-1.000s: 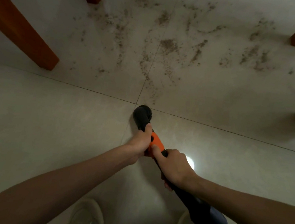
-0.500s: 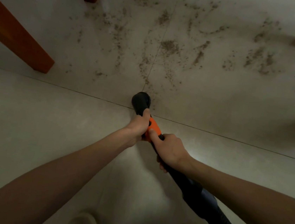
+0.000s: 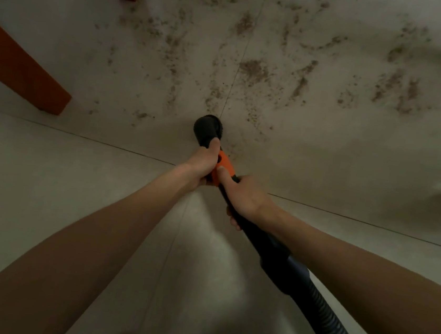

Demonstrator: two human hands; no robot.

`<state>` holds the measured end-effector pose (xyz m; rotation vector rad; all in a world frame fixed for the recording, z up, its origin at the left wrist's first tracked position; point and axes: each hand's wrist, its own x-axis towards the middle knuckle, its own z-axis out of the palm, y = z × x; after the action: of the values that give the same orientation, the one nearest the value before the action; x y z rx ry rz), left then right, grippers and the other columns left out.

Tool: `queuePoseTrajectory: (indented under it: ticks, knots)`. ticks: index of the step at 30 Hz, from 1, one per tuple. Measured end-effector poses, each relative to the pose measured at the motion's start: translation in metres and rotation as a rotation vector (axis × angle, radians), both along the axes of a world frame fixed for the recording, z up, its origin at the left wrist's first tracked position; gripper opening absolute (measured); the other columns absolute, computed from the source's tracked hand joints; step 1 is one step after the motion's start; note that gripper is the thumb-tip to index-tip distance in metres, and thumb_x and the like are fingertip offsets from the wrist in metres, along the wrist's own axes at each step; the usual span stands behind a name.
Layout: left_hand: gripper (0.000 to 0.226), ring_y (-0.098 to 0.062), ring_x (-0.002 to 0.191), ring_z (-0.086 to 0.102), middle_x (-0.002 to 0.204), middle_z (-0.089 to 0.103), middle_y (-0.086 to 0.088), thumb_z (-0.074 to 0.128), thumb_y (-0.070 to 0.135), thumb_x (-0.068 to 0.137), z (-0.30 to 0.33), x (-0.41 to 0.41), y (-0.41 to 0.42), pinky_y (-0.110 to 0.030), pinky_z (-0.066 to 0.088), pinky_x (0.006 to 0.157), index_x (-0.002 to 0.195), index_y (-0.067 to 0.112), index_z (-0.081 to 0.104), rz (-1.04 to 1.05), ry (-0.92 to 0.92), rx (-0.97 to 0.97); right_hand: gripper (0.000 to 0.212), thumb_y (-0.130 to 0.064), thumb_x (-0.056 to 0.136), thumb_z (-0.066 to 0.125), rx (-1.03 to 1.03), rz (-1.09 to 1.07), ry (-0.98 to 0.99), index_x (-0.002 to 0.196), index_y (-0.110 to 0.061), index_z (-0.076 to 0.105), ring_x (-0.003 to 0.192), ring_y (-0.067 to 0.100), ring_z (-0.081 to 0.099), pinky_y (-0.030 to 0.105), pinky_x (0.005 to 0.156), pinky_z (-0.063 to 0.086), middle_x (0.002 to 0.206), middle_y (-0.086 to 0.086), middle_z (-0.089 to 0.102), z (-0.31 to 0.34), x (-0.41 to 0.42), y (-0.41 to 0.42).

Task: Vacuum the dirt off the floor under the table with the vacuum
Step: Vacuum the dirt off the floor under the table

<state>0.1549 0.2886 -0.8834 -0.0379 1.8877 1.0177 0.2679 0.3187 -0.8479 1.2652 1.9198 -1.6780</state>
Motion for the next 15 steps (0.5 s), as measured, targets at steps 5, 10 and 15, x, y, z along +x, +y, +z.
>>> queuePoseTrajectory:
  ticks: [5, 10, 15]
  knots:
    - [0.058, -0.028, 0.103, 0.057, 0.113, 0.057, -0.014, 0.025, 0.049, 0.099, 0.001, -0.002, -0.003, -0.038, 0.051, 0.077, 0.129, 0.003, 0.045, 0.02, 0.035, -0.014, 0.057, -0.057, 0.094, 0.037, 0.019, 0.04, 0.002, 0.072, -0.006, 0.05, 0.033, 0.018, 0.049, 0.022, 0.038, 0.043, 0.055, 0.01, 0.055, -0.001, -0.004, 0.001]
    - [0.059, -0.027, 0.103, 0.057, 0.12, 0.057, -0.015, 0.025, 0.048, 0.1, -0.003, 0.016, -0.018, -0.038, 0.051, 0.082, 0.13, 0.002, 0.045, 0.037, 0.034, -0.039, 0.056, -0.057, 0.093, 0.039, 0.019, 0.068, 0.002, 0.072, -0.007, 0.051, 0.03, 0.016, 0.048, 0.021, 0.036, 0.042, 0.052, 0.009, 0.053, -0.002, 0.015, -0.01]
    - [0.056, -0.028, 0.105, 0.056, 0.117, 0.056, -0.017, 0.027, 0.046, 0.1, -0.002, 0.04, -0.029, -0.042, 0.049, 0.093, 0.131, 0.002, 0.042, 0.065, -0.015, -0.044, 0.055, -0.057, 0.093, 0.039, -0.005, 0.092, -0.031, 0.077, -0.006, 0.052, 0.034, 0.017, 0.05, 0.024, 0.039, 0.045, 0.057, 0.011, 0.056, 0.006, 0.037, -0.017]
